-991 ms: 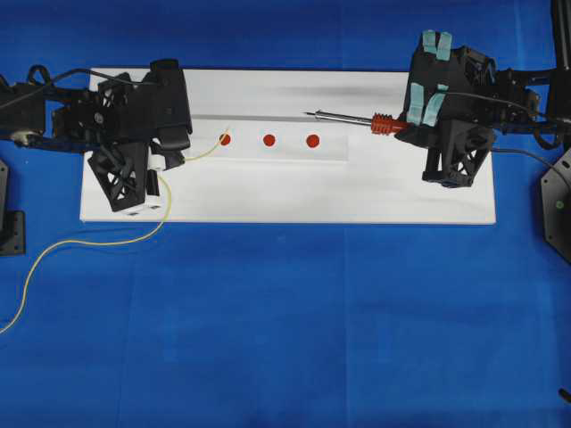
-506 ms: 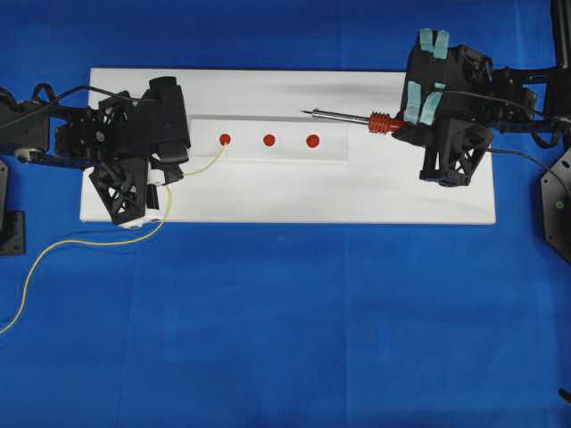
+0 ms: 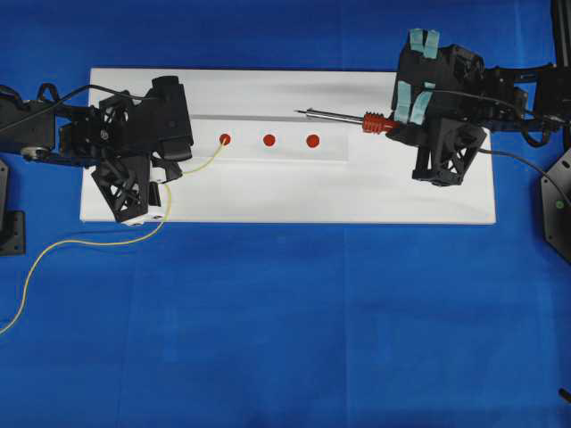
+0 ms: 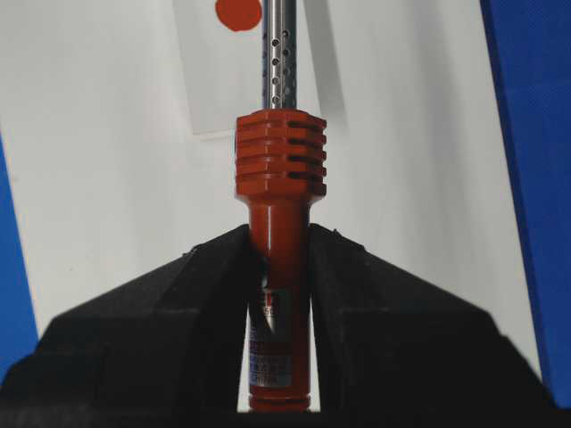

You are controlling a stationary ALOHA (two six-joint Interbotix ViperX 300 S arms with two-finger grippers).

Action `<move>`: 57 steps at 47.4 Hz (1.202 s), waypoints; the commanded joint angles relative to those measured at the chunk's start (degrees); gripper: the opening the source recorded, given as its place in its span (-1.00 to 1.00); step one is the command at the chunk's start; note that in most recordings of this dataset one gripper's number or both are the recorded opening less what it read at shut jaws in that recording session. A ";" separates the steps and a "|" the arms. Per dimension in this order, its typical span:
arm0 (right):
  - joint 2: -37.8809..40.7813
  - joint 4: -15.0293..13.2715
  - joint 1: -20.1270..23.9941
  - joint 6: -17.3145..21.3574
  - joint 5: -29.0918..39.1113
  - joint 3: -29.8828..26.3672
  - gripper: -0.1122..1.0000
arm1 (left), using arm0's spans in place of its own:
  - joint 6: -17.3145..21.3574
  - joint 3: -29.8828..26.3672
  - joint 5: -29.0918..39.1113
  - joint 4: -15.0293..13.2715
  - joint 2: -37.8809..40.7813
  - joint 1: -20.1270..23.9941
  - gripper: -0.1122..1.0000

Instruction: Touch the tip of the soldering iron to the tip of the solder at the mark.

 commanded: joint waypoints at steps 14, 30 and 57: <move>6.06 -0.09 0.35 -1.05 2.90 -7.56 -0.68 | 0.00 -0.88 -0.44 -0.09 -0.44 0.00 -0.77; 16.61 -0.09 2.46 -3.69 8.44 -18.63 -0.68 | 0.18 -0.97 -0.44 0.00 -0.53 0.00 -0.77; 25.84 -0.53 2.72 -4.22 11.78 -26.98 -0.68 | 0.18 -0.88 -0.44 -0.09 -0.44 0.00 -0.77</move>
